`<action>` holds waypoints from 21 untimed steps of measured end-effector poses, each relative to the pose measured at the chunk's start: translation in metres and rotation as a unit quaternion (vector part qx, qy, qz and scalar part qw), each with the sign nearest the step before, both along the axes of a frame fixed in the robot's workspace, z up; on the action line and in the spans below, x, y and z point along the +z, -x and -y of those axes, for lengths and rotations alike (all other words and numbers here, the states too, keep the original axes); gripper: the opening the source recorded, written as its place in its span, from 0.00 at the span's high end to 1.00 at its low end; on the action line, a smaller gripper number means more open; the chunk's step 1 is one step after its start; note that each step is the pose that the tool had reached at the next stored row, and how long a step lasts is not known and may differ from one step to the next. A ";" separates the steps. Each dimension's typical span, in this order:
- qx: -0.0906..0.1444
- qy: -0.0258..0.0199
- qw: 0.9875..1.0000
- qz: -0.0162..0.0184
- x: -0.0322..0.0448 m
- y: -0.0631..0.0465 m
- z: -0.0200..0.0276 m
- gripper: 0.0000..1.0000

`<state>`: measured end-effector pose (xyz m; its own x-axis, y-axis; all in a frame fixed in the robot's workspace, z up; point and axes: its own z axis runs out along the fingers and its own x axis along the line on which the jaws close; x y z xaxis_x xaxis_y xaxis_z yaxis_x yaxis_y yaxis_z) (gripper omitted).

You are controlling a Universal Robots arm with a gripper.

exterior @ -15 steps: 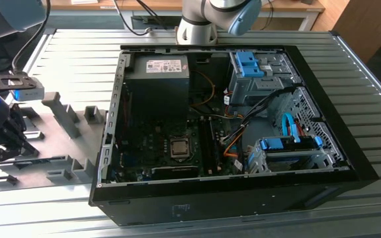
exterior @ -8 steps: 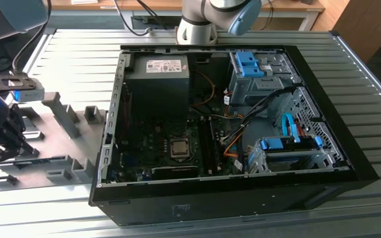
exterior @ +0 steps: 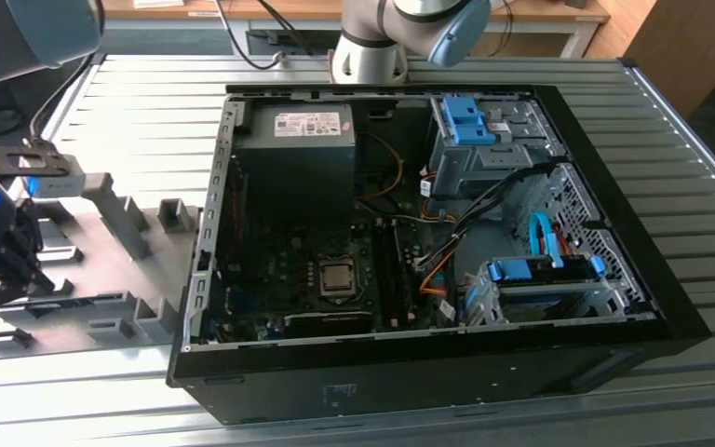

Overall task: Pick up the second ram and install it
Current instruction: 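Pick up the second ram and move it above second insertion slot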

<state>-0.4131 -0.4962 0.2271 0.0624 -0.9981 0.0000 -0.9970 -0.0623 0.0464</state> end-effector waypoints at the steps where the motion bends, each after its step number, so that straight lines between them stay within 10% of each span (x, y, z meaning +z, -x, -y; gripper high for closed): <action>1: -0.008 0.001 1.000 0.000 -0.0001 0.000 0.0000 0.90; 21: -0.037 -0.003 0.999 0.000 -0.0122 0.000 0.0017 0.84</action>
